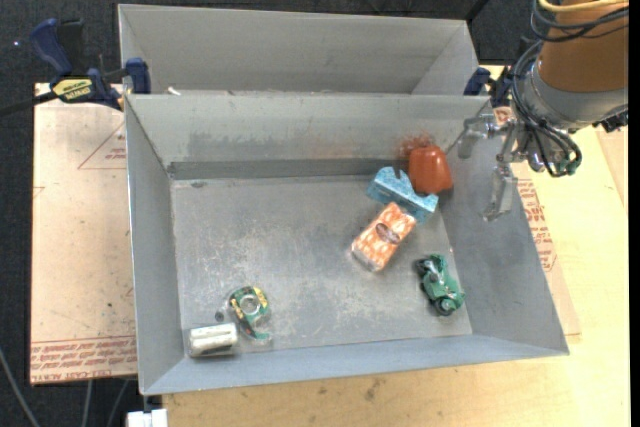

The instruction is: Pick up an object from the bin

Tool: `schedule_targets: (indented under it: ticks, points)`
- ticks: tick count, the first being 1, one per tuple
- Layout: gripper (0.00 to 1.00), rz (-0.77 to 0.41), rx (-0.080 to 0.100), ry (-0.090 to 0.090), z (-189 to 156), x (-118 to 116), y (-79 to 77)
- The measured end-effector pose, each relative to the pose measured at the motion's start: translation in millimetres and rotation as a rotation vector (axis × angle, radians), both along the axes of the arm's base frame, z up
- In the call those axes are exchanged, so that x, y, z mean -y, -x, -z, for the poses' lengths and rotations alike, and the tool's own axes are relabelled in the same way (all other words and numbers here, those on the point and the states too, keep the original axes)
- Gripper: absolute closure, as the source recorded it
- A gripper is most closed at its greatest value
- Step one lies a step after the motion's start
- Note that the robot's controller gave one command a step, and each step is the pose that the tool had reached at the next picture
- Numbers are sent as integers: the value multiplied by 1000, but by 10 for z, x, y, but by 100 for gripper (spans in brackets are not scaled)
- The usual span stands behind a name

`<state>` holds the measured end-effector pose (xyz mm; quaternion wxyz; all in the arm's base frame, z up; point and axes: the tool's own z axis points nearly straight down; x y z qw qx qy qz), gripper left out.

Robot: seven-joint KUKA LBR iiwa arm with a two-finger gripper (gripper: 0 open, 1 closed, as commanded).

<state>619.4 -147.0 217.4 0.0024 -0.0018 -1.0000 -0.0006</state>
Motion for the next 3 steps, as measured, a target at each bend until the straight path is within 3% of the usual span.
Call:
schedule_targets:
  ticks: [1,2,3]
  points:
    - [100,-4,7,1,-53,-12,-13]
    - [0,-5,7,1,-53,-14,-14]
    - [0,-5,7,1,-53,-14,-14]
